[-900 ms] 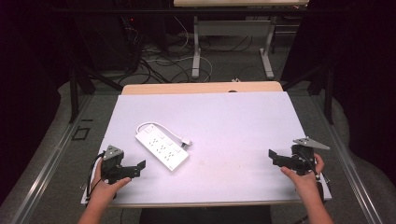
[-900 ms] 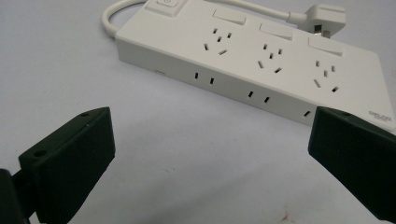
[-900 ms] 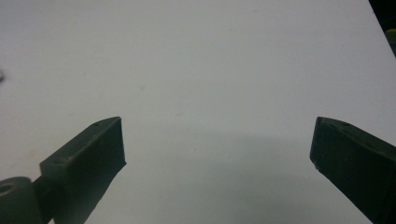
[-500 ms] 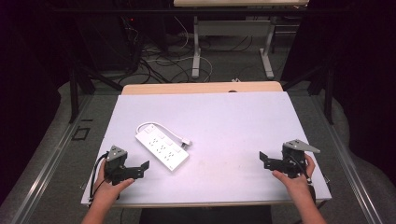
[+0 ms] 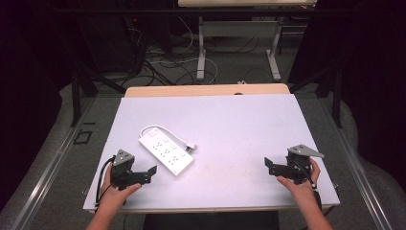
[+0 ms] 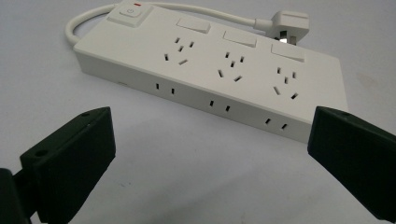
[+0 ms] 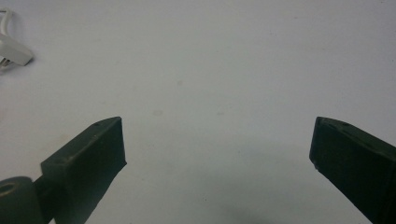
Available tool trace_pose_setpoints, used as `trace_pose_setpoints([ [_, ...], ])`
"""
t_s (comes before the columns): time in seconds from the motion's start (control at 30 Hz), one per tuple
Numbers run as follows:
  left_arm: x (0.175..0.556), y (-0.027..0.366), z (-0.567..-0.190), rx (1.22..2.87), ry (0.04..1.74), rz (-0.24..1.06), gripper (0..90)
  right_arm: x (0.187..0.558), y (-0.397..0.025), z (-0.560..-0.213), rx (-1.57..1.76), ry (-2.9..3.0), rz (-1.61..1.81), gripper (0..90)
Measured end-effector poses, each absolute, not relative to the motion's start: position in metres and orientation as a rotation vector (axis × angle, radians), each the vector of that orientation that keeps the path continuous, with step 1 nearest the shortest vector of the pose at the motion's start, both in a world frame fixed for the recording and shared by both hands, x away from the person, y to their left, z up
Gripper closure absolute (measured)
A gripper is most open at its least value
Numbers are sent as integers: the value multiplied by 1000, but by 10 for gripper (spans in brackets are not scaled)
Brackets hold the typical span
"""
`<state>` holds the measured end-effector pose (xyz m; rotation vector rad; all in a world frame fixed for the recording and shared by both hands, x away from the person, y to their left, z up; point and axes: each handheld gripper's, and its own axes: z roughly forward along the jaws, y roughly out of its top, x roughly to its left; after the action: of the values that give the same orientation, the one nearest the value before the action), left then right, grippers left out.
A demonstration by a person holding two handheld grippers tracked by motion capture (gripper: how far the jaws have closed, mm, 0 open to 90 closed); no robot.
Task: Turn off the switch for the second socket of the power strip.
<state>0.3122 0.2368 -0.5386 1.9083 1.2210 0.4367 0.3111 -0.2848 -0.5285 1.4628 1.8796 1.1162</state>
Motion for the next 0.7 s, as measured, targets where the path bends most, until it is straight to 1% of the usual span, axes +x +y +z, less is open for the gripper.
trace_pose_setpoints([
  [0.53,308,223,-536,1899,1192,393,19,312,-281,-532,1436,1899,1106,43],
  [0.7,308,220,-536,1893,1188,392,39,312,-277,-533,1437,1912,1104,50],
])
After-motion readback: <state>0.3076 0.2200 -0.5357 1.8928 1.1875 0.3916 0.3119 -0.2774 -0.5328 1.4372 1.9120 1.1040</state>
